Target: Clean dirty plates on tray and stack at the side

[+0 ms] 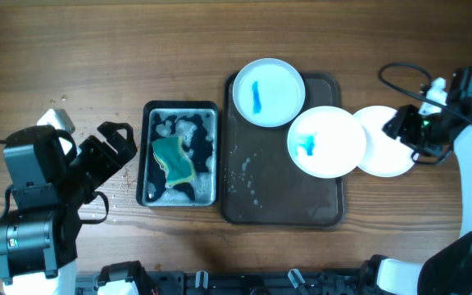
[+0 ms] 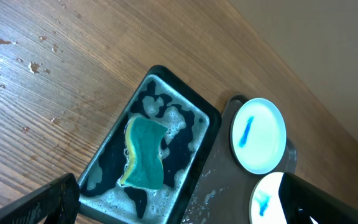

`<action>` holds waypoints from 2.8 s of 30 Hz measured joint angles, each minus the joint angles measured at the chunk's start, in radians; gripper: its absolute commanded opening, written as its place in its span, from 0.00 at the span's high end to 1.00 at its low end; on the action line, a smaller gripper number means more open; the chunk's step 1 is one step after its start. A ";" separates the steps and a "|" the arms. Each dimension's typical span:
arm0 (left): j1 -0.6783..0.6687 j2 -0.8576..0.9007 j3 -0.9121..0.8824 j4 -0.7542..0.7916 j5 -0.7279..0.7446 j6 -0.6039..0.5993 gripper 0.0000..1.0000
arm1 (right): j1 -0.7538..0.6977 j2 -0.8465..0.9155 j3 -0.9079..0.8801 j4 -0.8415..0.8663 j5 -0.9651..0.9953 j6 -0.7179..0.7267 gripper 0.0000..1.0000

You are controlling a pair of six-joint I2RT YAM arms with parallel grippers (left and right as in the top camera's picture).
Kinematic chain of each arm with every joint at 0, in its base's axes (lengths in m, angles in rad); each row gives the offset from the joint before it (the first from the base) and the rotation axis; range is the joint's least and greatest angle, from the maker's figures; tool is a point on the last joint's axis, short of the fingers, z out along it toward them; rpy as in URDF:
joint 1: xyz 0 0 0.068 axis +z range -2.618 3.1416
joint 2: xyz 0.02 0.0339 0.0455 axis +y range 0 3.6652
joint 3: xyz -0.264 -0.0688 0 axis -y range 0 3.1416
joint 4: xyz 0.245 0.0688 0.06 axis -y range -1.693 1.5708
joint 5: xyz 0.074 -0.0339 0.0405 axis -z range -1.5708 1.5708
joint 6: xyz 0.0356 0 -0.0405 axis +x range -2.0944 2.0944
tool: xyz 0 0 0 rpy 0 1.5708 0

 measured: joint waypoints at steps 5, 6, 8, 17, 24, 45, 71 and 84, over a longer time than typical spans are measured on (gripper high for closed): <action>0.000 0.000 0.000 0.000 0.000 0.000 0.00 | 0.063 0.024 -0.126 0.161 -0.039 -0.019 0.46; 0.000 0.000 0.000 0.000 0.000 0.000 0.00 | 0.069 0.034 -0.150 0.187 -0.040 -0.019 0.47; 0.000 0.000 0.000 0.000 0.000 0.000 0.00 | 0.082 0.057 -0.217 0.257 -0.042 -0.013 0.54; 0.000 0.000 0.000 0.000 0.000 0.000 0.00 | 0.086 0.087 -0.338 0.419 -0.042 0.035 0.96; 0.000 0.000 0.000 0.000 0.000 0.000 0.00 | 0.086 0.079 -0.338 0.372 -0.042 0.035 0.96; -0.164 0.211 0.003 -0.142 0.144 0.162 0.06 | 0.512 -0.069 -0.439 0.401 0.088 0.164 0.72; -0.397 1.005 -0.004 0.039 -0.099 -0.117 0.96 | 0.512 -0.283 -0.265 0.177 0.116 0.107 0.53; -0.370 0.797 0.002 0.045 -0.186 -0.071 0.58 | 0.512 -0.283 -0.265 0.173 0.116 0.108 0.53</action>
